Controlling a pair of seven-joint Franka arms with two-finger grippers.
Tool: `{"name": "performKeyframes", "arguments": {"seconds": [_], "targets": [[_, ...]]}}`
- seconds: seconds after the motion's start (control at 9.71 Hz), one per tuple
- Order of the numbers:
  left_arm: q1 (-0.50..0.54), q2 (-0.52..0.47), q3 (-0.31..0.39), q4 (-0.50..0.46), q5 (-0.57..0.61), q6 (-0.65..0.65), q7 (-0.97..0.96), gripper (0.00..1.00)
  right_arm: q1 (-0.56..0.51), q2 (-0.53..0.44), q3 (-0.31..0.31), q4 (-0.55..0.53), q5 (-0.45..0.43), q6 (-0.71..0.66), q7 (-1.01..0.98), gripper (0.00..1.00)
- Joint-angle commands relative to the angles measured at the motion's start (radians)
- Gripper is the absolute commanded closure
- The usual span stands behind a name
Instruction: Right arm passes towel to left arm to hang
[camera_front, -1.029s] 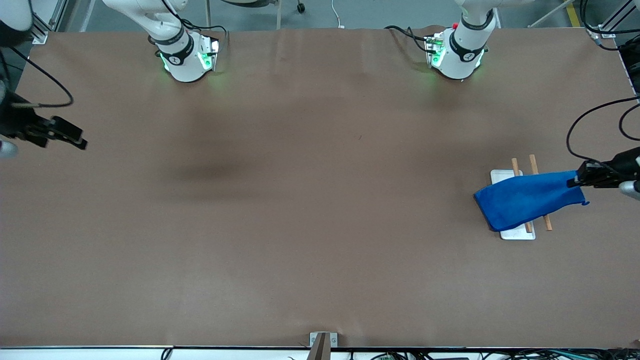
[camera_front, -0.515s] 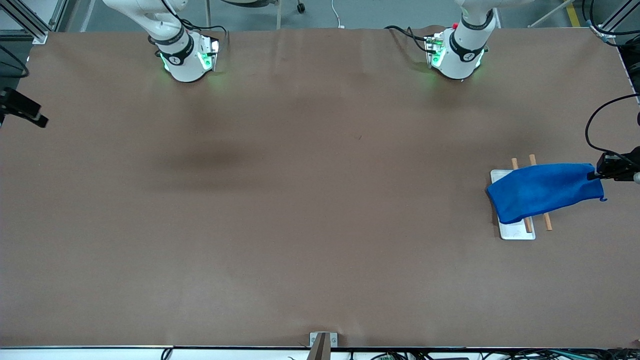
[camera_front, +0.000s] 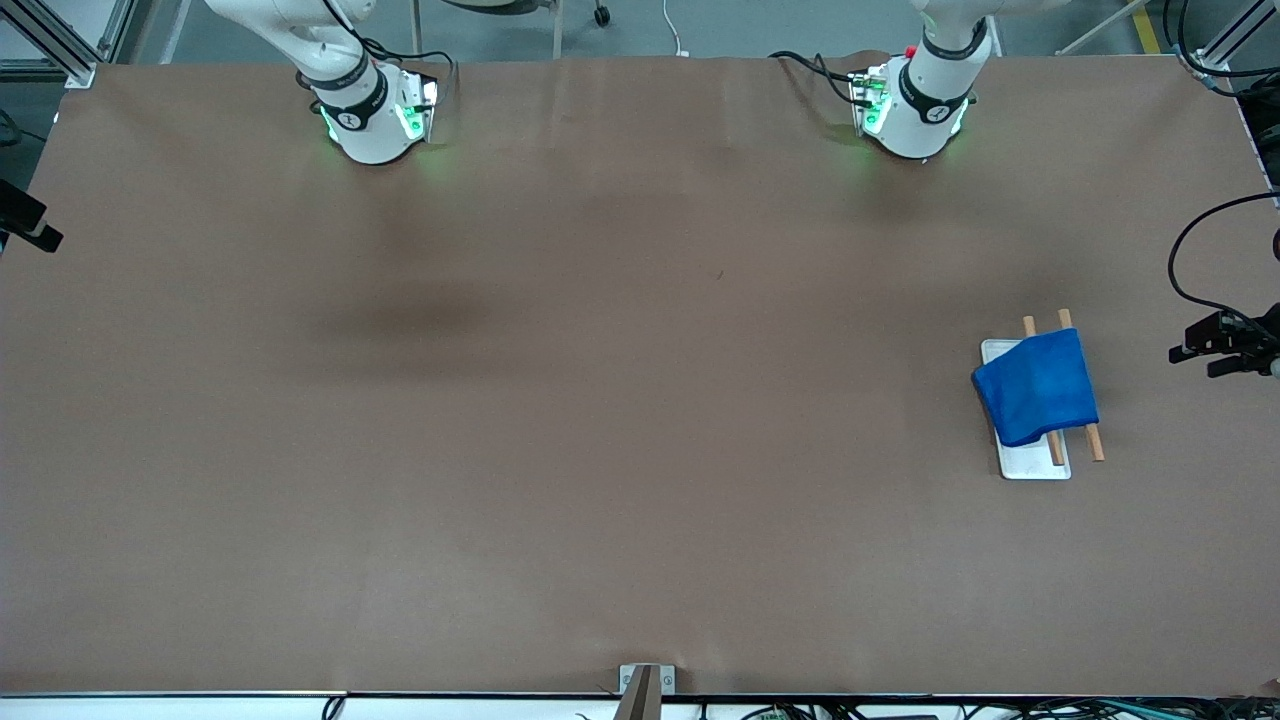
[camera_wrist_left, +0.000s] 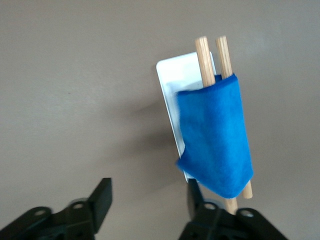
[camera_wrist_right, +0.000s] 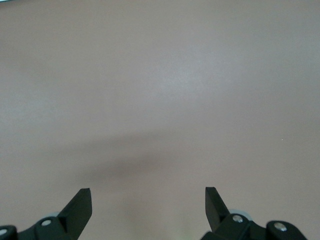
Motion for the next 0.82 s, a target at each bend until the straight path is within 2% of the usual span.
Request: {"name": "performKeyframes", "arguments": {"seconds": [0.0, 0.1, 0.31, 0.41, 0.62, 0.72], "targets": [[-0.012, -0.112, -0.127, -0.016, 0.139, 0.021, -0.254, 0.0, 0.033, 0.007, -0.006, 0.018, -0.022, -0.021, 0.005, 0.0], [-0.009, -0.169, -0.196, -0.021, 0.178, 0.015, -0.365, 0.0, 0.032, 0.009, -0.006, 0.018, -0.022, -0.021, 0.002, 0.0], [-0.01, -0.238, -0.307, -0.018, 0.184, -0.02, -0.46, 0.0, 0.029, 0.01, -0.006, 0.015, -0.022, -0.02, 0.008, 0.0], [-0.01, -0.272, -0.345, -0.009, 0.186, -0.064, -0.509, 0.0, 0.027, 0.01, -0.006, 0.014, -0.022, -0.021, 0.014, 0.0], [-0.01, -0.367, -0.446, 0.008, 0.282, -0.176, -0.658, 0.0, 0.025, 0.01, -0.006, 0.014, -0.02, -0.021, 0.016, 0.0], [-0.008, -0.392, -0.477, 0.037, 0.288, -0.228, -0.691, 0.0, 0.024, 0.01, -0.005, 0.013, -0.02, -0.021, 0.016, 0.0]]}}
